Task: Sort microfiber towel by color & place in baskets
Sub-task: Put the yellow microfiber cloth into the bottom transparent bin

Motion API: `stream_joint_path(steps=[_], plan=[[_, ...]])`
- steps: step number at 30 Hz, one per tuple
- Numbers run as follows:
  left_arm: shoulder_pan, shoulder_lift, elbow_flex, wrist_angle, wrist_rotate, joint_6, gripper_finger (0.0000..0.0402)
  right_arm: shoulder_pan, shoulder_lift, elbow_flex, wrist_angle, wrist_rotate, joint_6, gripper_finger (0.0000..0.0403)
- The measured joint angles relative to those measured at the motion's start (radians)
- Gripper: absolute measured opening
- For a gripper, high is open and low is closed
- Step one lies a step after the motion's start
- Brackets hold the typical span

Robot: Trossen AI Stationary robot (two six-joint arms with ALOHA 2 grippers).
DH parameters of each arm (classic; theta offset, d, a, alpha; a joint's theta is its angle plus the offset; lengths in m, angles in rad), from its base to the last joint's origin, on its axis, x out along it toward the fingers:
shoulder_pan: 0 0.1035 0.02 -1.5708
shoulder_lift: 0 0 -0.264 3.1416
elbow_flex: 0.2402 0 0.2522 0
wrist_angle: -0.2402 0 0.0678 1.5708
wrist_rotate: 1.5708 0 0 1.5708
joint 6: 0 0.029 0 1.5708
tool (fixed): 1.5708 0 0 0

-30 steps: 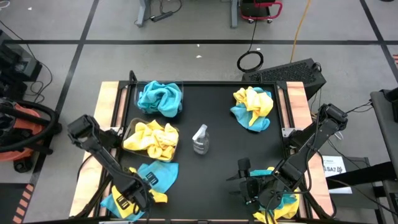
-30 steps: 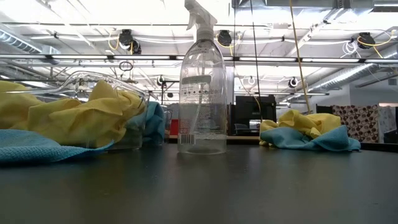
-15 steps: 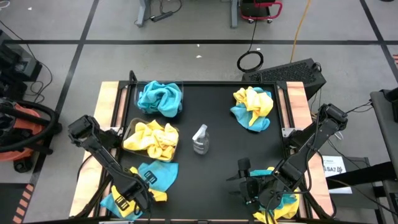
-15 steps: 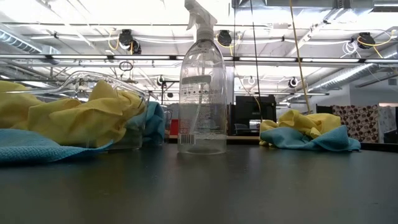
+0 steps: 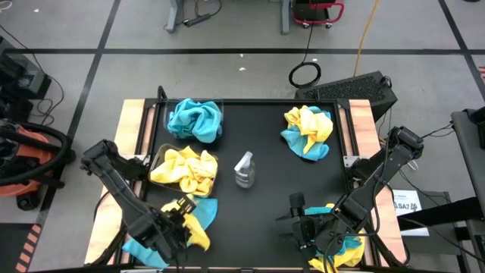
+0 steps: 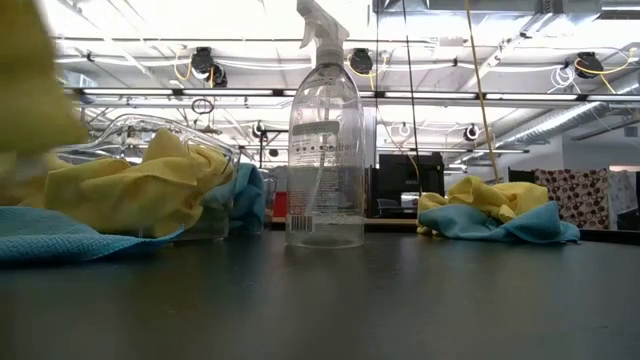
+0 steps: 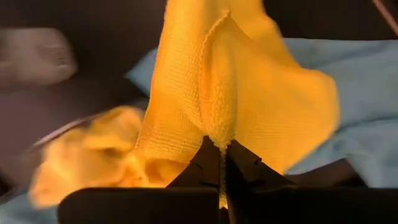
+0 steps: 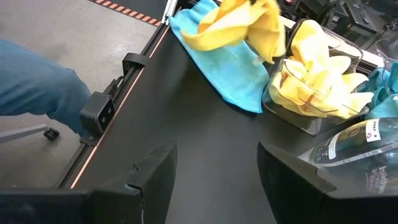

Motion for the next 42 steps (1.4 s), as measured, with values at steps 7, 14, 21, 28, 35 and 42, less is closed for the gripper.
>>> stream_joint_path(steps=[7, 14, 21, 28, 35, 42], plan=[[0.007, -0.031, 0.108, -0.114, -0.209, -0.061, 0.0002, 0.000, 0.000, 0.000, -0.006, 0.000, -0.001, 0.0215], [0.059, -0.102, 0.109, -0.115, -0.455, -0.047, 0.0002, 0.000, 0.000, 0.000, -0.008, 0.000, -0.001, 0.0215], [0.196, -0.154, 0.109, -0.116, -0.492, -0.045, 0.0001, 0.004, 0.000, 0.000, -0.008, -0.005, 0.000, 0.0215], [0.344, -0.177, 0.103, -0.116, -0.419, 0.014, 0.0001, 0.020, 0.000, 0.000, -0.008, -0.004, 0.002, 0.0215], [0.499, -0.188, -0.051, -0.117, -0.283, 0.013, 0.0001, 0.028, 0.000, 0.000, -0.008, -0.004, 0.003, 0.0215], [0.585, -0.188, -0.264, -0.076, -0.182, 0.052, 0.0001, 0.028, 0.000, 0.000, -0.009, -0.004, -0.003, 0.0215]])
